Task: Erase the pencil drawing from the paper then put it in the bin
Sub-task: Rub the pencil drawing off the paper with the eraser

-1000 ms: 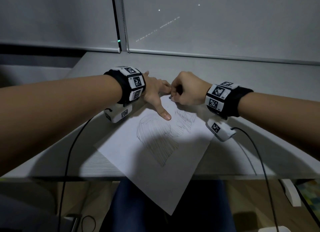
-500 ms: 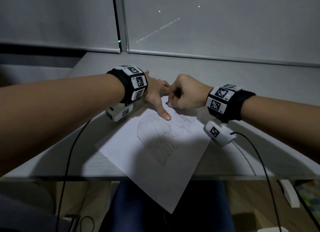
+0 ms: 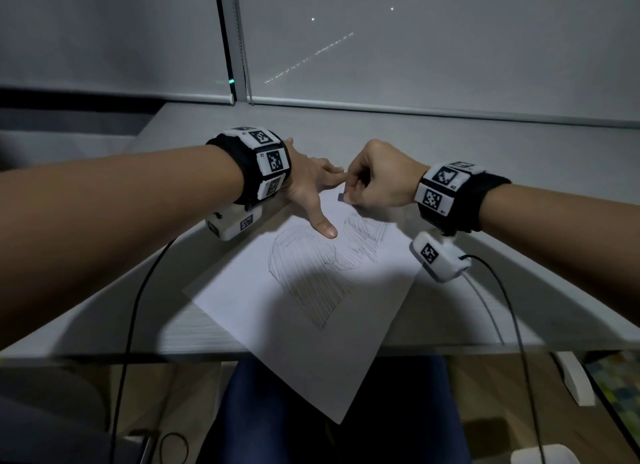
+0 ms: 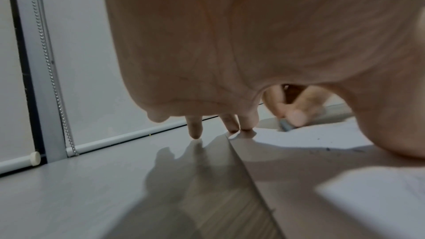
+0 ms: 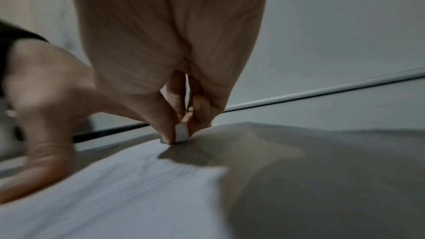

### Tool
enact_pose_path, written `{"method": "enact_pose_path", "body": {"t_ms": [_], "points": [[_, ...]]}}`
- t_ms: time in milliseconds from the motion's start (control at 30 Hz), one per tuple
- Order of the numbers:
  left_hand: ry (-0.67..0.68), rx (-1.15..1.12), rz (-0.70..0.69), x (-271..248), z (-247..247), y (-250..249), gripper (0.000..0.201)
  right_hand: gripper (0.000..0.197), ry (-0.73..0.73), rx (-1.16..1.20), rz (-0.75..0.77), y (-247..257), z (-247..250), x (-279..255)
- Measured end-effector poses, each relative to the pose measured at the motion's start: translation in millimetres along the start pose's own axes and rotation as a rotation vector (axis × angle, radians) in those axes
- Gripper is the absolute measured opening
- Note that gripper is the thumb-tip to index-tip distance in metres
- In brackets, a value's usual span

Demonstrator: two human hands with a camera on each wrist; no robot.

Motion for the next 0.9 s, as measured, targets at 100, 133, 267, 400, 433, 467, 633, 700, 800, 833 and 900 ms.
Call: {"method": "enact_pose_path", "body": {"t_ms": [100,133,267,400,433,467,633,700,800,833,900], "points": [[0.009,0.020,0.006,1,1,-1,0.132,0.013,-0.111,-0.034,-0.045,-5,5,11],[0.010,0.022,0.006,0,0,-1,0.131,0.012,-0.117,-0.036,-0.048,-4,3,11],[-0.015,0.017,-0.018,-2,1,-2,0.118,0.011,-0.027,-0.016,0.047,15,-13,-10],[-0.019,0.026,-0.024,-3,3,-4,0.113,0.010,-0.028,-0.011,0.058,18,-12,-7],[-0.013,0.028,-0.022,-3,3,-5,0.115,0.012,-0.060,-0.017,0.029,14,-8,0],[-0.009,0.027,-0.018,-4,3,-6,0.117,0.013,-0.087,-0.027,-0.004,10,-5,5],[-0.002,0.015,0.004,-5,3,-5,0.118,0.013,-0.067,-0.028,0.011,13,-7,0],[-0.003,0.004,0.008,-4,1,-1,0.118,0.009,0.029,-0.009,0.081,20,-12,-15],[-0.009,0.045,0.019,-1,-2,6,0.134,0.006,0.017,0.034,0.105,14,-3,-22],[-0.019,0.071,0.030,1,-2,10,0.142,0.005,-0.037,0.066,0.075,5,4,-19],[-0.030,0.077,0.061,1,-4,15,0.147,0.004,-0.083,0.115,-0.013,-14,15,-12]]}}
Point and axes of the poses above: each hand's wrist, its own x-axis towards the middle knuckle, its own z-axis out of the back of the hand, y = z × x, the point moved 4 cm from there along x, towards the middle knuckle, and after that the axes turned 12 degrees about -z, right-handed, at the moved point
